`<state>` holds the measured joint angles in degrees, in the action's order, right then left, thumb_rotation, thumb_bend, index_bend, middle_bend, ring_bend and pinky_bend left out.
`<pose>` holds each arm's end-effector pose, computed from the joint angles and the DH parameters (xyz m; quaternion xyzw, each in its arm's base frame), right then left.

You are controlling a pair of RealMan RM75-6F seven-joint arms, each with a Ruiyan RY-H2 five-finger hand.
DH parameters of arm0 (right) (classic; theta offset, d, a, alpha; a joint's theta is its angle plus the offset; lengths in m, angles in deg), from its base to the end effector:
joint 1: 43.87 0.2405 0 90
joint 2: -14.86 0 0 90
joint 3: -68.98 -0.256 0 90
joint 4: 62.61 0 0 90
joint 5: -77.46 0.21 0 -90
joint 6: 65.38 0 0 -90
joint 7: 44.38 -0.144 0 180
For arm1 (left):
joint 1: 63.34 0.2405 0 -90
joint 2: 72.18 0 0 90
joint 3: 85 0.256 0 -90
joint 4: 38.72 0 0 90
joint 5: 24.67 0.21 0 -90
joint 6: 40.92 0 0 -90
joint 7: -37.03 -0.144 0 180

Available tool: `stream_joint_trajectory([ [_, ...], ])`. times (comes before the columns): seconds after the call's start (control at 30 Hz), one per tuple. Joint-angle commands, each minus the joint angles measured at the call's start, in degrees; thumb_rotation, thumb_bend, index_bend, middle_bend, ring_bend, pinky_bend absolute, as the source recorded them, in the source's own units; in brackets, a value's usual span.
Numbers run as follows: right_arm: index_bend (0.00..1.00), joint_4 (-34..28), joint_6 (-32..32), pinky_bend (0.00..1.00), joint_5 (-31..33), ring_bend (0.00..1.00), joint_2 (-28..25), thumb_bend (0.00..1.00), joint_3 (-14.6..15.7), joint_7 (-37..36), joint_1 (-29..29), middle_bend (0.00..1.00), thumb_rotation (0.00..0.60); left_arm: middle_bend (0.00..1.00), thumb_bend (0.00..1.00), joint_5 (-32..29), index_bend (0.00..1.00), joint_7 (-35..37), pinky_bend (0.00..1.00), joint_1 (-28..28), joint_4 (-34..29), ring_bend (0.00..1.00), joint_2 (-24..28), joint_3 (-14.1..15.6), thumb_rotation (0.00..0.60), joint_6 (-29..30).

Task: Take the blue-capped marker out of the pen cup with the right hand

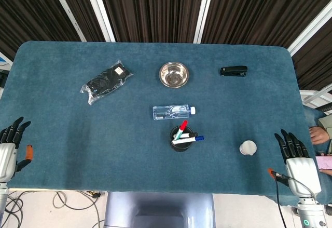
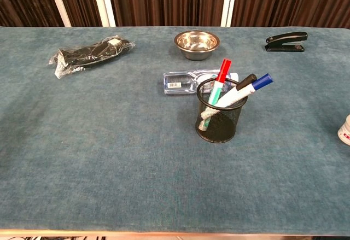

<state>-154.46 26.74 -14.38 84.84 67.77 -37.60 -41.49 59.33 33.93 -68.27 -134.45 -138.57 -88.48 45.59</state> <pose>-0.2925 -0.1604 0.1351 0.5991 -0.3445 0.4157 0.5914 -0.2978 0.1823 0.1478 -0.5710 -0.3991 -0.4064 0.5913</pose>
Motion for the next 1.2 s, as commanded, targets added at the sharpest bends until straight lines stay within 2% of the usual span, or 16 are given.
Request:
stream_joint_trajectory([
  [0.03, 0.0, -0.5, -1.0, 0.16, 0.2, 0.04, -0.4, 0.22, 0.3, -2.5, 0.2, 0.0, 0.6, 0.04, 0.56, -0.2, 0.12, 0.0, 0.14, -0.1, 0.1, 0.11, 0.0, 0.0, 0.6, -0.2],
  [0.3, 0.0, -0.6, -3.0, 0.16, 2.4, 0.04, -0.7, 0.22, -0.3, -7.6, 0.5, 0.0, 0.6, 0.04, 0.56, -0.9, 0.12, -0.4, 0.14, -0.2, 0.0, 0.11, -0.2, 0.0, 0.6, -1.1],
  [0.43, 0.02, -2.5, -4.9, 0.16, 3.7, 0.03, -1.2, 0.19, -0.2, -13.6, 0.7, 0.0, 0.6, 0.04, 0.56, -1.7, 0.12, -0.2, 0.14, -0.1, -0.4, 0.11, -0.2, -0.2, 0.6, -1.4],
  [0.6, 0.04, -7.0, -13.0, 0.16, 7.9, 0.03, -4.5, 0.19, 0.1, -25.8, 2.8, 0.0, 0.6, 0.04, 0.56, -2.3, 0.12, 0.3, 0.14, -0.1, -0.7, 0.11, 0.0, -0.4, 0.6, -1.6],
  [0.77, 0.09, -11.3, -24.2, 0.16, 13.9, 0.03, -8.8, 0.2, -2.3, -34.2, 7.7, 0.0, 0.6, 0.04, 0.56, -2.4, 0.12, 0.1, 0.14, -0.2, -0.8, 0.11, 0.0, -0.3, 0.6, -2.0],
  [1.07, 0.22, -17.5, -35.0, 0.16, 23.7, 0.04, -12.0, 0.17, -7.3, -37.7, 14.1, 0.0, 0.6, 0.04, 0.56, -2.1, 0.12, 0.8, 0.14, -0.1, -0.6, 0.11, -0.1, -0.4, 0.6, -1.6],
  [1.2, 0.29, -19.1, -37.8, 0.16, 27.2, 0.04, -11.7, 0.17, -8.8, -35.9, 16.6, 0.0, 0.6, 0.04, 0.56, -2.2, 0.12, 0.8, 0.14, -0.1, -0.6, 0.11, -0.1, -0.5, 0.6, -1.7],
])
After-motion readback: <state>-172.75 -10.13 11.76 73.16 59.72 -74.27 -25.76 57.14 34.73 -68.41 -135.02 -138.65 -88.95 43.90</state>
